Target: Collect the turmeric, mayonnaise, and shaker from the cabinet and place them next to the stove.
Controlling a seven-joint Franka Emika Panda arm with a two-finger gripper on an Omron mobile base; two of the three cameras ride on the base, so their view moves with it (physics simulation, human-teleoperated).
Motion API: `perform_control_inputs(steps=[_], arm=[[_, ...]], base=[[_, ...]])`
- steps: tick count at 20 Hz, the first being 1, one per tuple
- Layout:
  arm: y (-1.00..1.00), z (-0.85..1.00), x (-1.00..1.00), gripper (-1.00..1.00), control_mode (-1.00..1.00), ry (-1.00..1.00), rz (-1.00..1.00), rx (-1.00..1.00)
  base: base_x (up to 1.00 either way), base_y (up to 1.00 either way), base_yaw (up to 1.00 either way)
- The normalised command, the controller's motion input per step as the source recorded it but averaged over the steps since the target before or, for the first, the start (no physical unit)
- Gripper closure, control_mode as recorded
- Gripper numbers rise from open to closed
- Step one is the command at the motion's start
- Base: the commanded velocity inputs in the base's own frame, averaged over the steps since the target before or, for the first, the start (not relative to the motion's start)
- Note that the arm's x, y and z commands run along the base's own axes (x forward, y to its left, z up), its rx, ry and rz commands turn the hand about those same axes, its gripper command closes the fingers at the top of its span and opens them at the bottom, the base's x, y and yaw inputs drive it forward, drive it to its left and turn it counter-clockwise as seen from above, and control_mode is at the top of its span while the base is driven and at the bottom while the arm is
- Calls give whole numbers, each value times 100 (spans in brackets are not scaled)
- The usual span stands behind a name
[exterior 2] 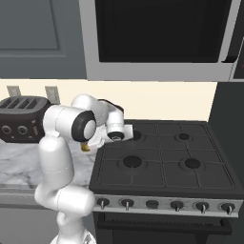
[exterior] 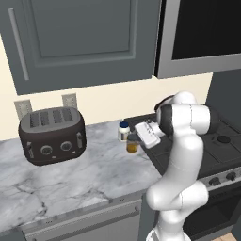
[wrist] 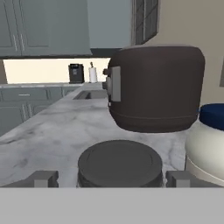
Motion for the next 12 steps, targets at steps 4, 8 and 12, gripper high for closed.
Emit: perform_control_inputs(steps=[4,8,12], arm=[[-7,24,-25,-100,-100,-6,0,0],[-23,42,-18,-100,-100,-4,0,0],[-27,56,-21,-100,-100,-10,0,0]], base=[[0,0,0],[0,0,0],[0,0,0]])
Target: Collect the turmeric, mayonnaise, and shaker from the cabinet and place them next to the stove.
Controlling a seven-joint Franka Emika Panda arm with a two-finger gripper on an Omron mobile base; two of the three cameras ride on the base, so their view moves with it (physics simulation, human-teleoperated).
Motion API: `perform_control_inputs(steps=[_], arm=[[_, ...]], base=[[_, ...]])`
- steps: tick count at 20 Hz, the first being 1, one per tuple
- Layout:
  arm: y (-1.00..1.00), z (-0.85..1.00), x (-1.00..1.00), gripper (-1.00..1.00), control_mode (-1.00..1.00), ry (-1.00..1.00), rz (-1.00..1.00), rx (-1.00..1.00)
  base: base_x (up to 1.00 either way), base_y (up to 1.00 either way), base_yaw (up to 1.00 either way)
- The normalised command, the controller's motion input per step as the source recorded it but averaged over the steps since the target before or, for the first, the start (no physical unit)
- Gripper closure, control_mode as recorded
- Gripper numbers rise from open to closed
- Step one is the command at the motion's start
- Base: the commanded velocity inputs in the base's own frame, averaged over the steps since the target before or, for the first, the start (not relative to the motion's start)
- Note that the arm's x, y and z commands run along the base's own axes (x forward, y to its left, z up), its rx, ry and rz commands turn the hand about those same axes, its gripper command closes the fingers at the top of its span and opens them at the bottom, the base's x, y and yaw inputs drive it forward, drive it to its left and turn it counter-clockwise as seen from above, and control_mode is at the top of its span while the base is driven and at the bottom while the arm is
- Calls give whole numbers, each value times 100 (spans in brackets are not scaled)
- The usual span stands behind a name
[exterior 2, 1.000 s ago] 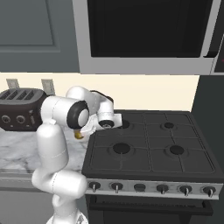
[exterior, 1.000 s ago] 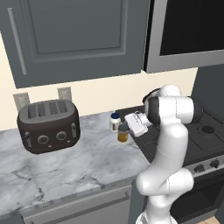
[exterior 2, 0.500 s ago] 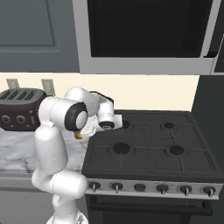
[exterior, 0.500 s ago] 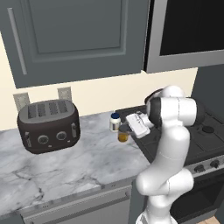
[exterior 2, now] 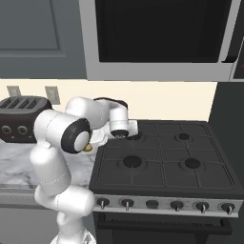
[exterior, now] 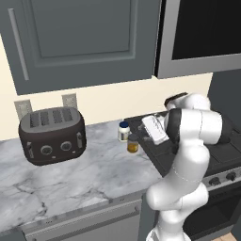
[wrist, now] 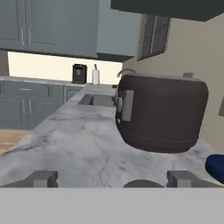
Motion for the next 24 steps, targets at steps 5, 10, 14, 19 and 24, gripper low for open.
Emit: perform_control_inputs(steps=[5,10,14,19,24], arm=[[-21,61,-30,-100,-100,-13,0,0],[-12,50,-73,-100,-100,-14,0,0],[0,32,-100,-100,-100,-4,-8,2],[7,32,-100,-100,-100,0,-13,5],[10,59,-100,-100,-100,0,-16,3]], base=[[0,0,0],[0,0,0],[0,0,0],[0,0,0],[0,0,0]])
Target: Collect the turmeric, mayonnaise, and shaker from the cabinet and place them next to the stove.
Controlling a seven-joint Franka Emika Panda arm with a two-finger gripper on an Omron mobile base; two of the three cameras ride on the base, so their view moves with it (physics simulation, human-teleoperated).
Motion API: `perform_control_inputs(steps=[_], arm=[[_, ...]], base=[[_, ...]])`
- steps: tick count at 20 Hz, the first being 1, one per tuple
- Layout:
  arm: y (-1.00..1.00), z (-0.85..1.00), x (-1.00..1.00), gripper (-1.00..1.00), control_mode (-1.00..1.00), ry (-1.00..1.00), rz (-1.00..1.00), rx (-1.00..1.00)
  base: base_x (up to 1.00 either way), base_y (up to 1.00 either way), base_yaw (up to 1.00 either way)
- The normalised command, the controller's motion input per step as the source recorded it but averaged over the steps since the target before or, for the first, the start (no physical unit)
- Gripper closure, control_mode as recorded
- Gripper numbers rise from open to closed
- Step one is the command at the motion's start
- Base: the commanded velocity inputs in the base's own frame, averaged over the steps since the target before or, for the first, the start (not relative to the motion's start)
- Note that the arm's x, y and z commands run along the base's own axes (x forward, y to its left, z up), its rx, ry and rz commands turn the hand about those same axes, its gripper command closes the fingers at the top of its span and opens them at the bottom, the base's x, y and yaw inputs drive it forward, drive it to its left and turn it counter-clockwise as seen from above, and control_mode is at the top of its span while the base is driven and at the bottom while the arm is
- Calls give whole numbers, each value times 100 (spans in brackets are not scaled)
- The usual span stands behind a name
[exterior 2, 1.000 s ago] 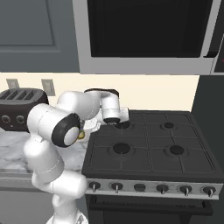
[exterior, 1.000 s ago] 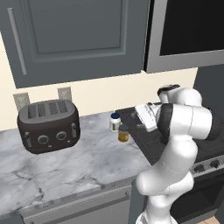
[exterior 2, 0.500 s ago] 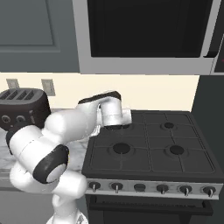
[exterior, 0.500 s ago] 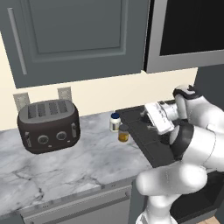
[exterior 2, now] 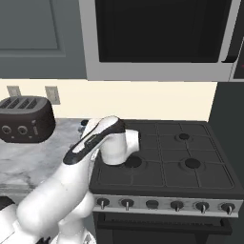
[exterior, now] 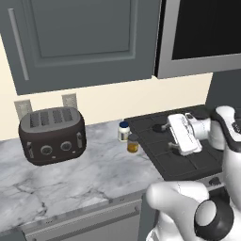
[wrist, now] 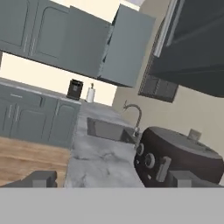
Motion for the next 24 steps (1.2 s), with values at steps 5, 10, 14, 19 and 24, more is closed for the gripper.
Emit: perform_control_inputs(steps=[5,10,14,19,24], arm=[[5,90,-95,-100,-100,8,-19,2],[8,85,-78,-100,-100,19,-25,5],[19,59,-63,-100,-100,26,-34,8],[35,47,-52,-100,-100,25,-39,3],[43,24,-49,-100,-100,24,-40,0]], base=[[0,0,0],[0,0,0],[0,0,0],[0,0,0],[0,0,0]])
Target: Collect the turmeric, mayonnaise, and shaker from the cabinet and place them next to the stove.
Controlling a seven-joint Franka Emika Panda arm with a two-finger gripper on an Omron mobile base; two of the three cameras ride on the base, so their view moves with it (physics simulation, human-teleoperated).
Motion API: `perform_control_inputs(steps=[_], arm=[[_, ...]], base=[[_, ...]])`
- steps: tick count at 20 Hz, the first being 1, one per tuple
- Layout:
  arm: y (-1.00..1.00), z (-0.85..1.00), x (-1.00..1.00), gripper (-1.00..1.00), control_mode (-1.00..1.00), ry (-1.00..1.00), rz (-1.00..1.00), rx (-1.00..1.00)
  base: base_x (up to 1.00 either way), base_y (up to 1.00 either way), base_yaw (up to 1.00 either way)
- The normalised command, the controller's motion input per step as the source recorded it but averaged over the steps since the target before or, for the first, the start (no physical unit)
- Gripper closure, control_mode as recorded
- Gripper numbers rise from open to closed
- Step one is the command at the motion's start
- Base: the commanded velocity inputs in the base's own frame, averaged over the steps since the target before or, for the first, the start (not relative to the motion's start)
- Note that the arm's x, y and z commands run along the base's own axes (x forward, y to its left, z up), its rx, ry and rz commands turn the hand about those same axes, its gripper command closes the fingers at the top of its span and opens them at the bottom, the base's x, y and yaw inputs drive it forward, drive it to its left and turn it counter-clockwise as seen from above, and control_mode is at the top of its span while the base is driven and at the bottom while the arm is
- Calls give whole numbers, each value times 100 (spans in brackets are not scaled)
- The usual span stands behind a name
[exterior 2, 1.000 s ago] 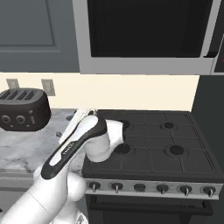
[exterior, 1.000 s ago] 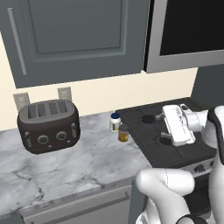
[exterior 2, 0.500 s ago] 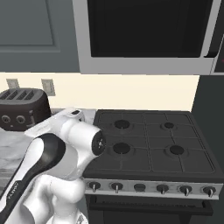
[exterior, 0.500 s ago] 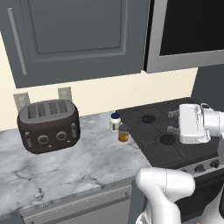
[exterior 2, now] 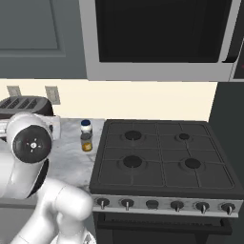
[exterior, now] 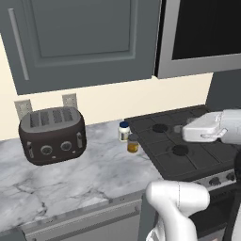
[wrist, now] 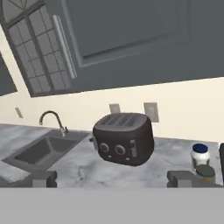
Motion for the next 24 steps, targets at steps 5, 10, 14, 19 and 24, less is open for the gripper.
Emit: perform_control_inputs(steps=[5,10,14,19,24], arm=[[56,-26,-22,-100,-100,22,-38,-7],[17,-39,0,-100,-100,12,-23,-2],[0,-22,0,-100,-100,5,-3,0],[0,-10,0,-100,-100,2,0,0],[7,-5,-12,-100,100,0,1,0]], base=[[0,0,0],[0,0,0],[0,0,0],[0,0,0],[-15,18,2]])
